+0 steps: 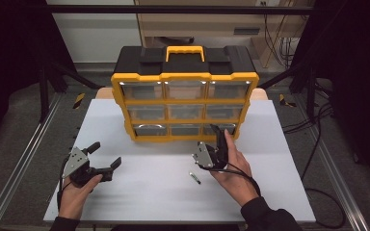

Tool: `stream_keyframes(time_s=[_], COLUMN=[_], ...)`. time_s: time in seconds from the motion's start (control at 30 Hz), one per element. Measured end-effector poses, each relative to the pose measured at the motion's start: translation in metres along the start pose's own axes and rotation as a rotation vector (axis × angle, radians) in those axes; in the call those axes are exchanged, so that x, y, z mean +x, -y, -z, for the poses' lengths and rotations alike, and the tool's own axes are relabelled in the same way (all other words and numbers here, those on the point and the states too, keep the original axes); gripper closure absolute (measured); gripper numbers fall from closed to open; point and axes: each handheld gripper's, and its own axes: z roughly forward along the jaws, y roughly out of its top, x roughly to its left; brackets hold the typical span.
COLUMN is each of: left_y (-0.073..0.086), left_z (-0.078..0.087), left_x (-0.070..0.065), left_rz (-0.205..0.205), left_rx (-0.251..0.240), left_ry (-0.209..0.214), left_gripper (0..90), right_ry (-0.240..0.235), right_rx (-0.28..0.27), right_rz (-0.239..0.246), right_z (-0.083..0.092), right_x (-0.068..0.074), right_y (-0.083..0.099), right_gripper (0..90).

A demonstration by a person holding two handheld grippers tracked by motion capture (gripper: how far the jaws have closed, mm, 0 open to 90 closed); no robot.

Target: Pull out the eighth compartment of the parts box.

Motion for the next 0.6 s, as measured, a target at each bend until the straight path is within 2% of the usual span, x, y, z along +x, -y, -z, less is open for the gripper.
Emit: stream_keyframes(time_s=[0.33,0.6], left_y=[0.0,0.0], left_z=[0.0,0.0], left_x=[0.0,0.0], left_rz=[-0.004,-0.005], left_rx=[0.004,0.005], left_ry=[-0.002,-0.001], left_gripper=[1.7,1.8], right_ry=[0.007,0.01], right_rx=[0.021,0.024], right_rz=[0.068,0.098], right_z=[-0.007,-0.01], right_x=[0.01,0.009], right_y=[-0.016,-0.02], right_gripper=[25.3,29.4])
